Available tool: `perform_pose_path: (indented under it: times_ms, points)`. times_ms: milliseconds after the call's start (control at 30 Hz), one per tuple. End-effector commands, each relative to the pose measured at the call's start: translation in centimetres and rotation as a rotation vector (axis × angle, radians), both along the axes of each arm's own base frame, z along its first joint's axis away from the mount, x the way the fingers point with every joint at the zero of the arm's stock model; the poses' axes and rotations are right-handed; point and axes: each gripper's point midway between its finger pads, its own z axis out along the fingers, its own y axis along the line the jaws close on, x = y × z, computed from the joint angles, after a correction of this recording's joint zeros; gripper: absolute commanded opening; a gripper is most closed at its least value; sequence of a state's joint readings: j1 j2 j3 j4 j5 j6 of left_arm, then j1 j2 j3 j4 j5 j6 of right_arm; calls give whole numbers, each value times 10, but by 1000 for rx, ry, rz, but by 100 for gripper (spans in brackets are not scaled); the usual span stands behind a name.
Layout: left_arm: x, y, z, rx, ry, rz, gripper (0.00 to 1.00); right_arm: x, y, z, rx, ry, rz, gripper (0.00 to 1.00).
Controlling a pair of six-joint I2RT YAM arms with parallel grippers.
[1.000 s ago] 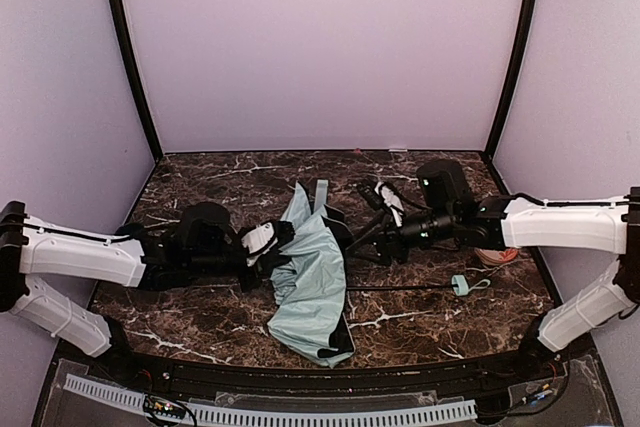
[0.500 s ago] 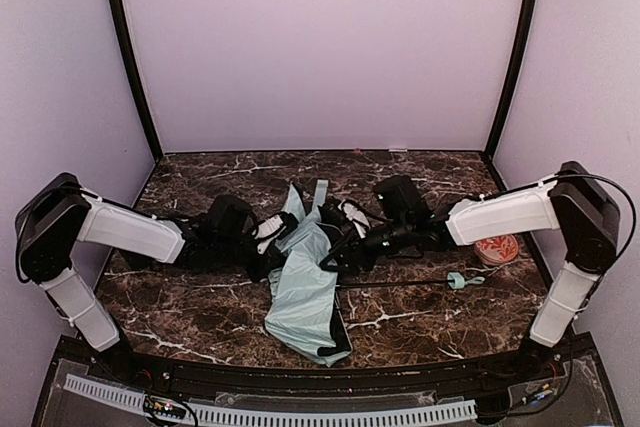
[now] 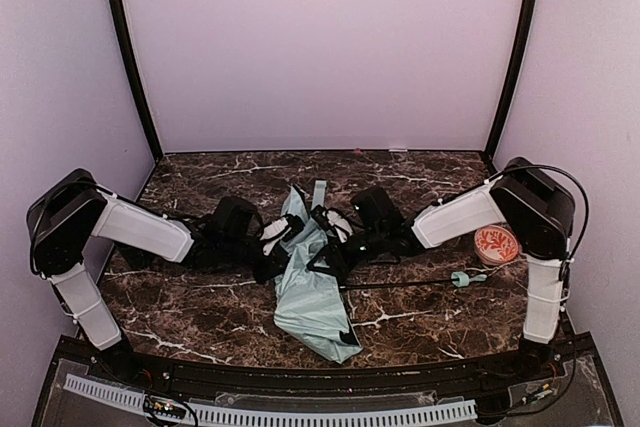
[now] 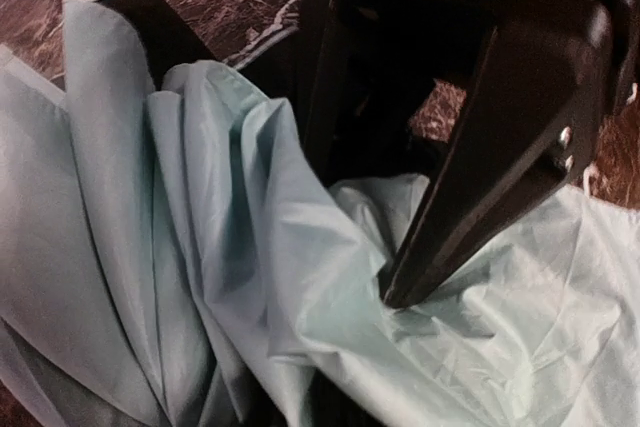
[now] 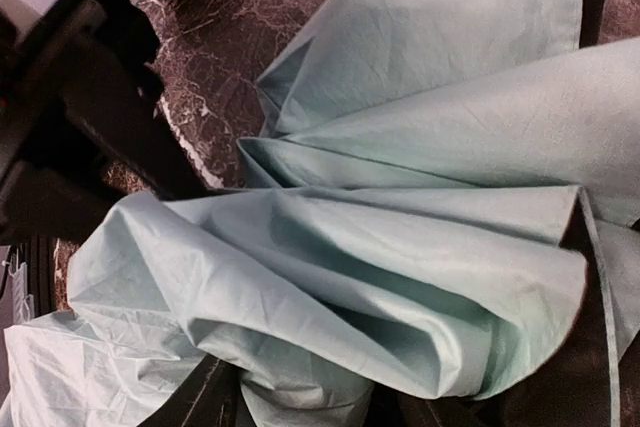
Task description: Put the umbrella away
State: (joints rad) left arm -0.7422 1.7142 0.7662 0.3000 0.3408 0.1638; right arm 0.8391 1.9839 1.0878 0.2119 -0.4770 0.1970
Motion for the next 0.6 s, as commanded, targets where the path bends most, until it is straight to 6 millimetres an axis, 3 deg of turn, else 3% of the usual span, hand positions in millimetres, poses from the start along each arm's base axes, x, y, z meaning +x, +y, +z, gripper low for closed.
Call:
perform_pose_path:
  times_ms: [0, 100, 200, 300, 367, 433, 567]
  points:
    - [-4, -6, 11, -48, -23, -30, 35, -2, -7, -28, -71, 69, -53, 50]
    - [13, 8, 25, -15, -117, 68, 64, -9, -18, -44, -125, 102, -69, 49]
    - [31, 30, 54, 14, -234, 199, 73, -18, -30, -62, -180, 141, -69, 49]
    - [24, 37, 93, 14, -335, 204, 78, -21, -35, -74, -223, 171, -66, 49]
    - [2, 27, 110, 38, -424, 120, 78, -21, -37, -80, -247, 185, -71, 49]
    - [-43, 2, 114, 40, -451, -60, 75, -19, -39, -84, -268, 194, -76, 49]
    - [-131, -34, 108, -93, -298, -423, 75, -15, -41, -83, -286, 203, -86, 49]
